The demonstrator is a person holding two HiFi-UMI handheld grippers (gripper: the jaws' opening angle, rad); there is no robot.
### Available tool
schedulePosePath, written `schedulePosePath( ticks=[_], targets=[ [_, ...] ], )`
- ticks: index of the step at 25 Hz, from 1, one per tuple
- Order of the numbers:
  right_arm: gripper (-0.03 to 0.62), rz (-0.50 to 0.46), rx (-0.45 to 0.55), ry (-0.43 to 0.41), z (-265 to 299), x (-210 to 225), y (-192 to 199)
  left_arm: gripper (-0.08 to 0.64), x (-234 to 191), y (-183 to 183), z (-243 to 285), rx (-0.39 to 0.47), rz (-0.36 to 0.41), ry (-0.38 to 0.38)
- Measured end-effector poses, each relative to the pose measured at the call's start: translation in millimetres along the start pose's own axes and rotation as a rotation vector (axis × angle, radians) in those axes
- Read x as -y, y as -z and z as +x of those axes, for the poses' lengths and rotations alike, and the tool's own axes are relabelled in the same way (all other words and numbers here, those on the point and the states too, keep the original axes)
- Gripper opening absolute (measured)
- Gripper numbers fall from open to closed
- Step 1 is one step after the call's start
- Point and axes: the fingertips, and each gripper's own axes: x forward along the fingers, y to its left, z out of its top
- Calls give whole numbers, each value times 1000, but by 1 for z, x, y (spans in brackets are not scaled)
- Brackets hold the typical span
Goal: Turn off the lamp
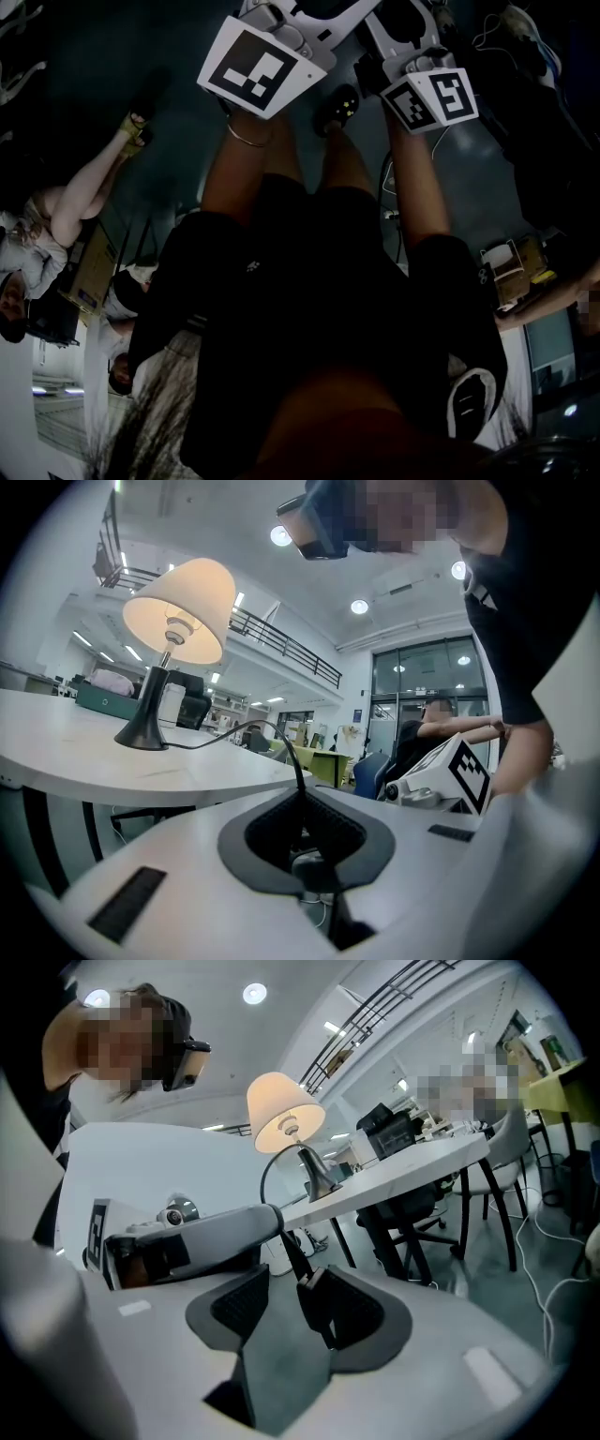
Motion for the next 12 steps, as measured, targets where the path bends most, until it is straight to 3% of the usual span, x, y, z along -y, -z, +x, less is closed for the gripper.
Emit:
schedulePosePath(
  ticks=[5,9,12],
  targets=[
    [157,57,38,43,-4,7,-3,23,7,-2,2,9,3,9],
    [92,66,41,63,-5,12,-3,23,8,-4,2,19,3,12],
    [86,70,42,68,-6,14,-4,22,9,-4,2,25,-1,12]
  ],
)
